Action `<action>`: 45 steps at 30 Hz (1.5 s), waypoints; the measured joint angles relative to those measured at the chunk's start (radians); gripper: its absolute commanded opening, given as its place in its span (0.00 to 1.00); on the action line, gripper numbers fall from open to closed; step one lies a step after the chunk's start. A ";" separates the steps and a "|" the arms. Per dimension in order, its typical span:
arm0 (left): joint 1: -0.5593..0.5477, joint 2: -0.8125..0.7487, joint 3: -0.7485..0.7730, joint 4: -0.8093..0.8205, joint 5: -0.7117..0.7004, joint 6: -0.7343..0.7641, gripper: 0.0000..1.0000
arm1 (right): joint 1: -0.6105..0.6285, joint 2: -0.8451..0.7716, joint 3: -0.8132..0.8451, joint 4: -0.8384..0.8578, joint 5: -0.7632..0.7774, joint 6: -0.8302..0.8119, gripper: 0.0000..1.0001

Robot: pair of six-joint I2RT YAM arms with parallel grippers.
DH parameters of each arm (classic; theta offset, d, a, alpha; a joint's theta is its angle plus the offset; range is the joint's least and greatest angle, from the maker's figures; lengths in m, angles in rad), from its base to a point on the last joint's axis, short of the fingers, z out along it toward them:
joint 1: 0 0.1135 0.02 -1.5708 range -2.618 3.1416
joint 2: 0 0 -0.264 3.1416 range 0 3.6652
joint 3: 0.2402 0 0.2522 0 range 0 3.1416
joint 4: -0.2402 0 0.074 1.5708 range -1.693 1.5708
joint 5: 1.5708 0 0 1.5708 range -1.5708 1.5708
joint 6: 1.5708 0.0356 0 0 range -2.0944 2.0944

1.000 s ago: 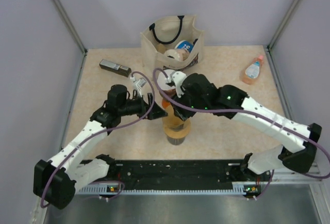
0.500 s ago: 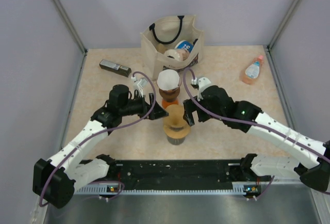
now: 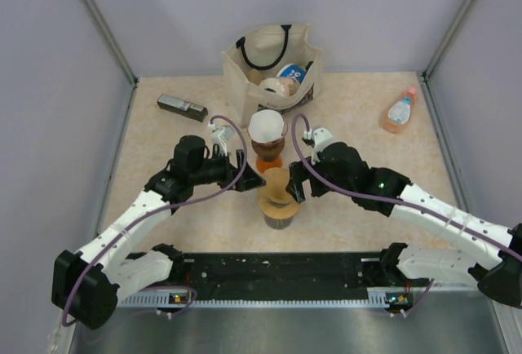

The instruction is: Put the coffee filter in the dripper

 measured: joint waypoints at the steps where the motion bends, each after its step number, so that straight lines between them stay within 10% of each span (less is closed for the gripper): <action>1: 0.000 0.000 -0.004 -0.006 -0.001 0.003 0.94 | 0.000 -0.001 -0.006 0.014 -0.001 -0.003 0.93; 30: -0.029 -0.045 0.061 -0.063 -0.041 0.017 0.99 | -0.005 0.013 0.067 0.040 -0.029 -0.030 0.96; 39: -0.032 -0.121 0.259 -0.167 -0.293 0.047 0.99 | -0.029 -0.004 0.204 0.034 0.069 -0.043 0.99; 45: 0.085 -0.079 0.335 -0.262 -0.628 -0.002 0.99 | -0.374 -0.049 0.170 0.059 0.078 0.003 0.99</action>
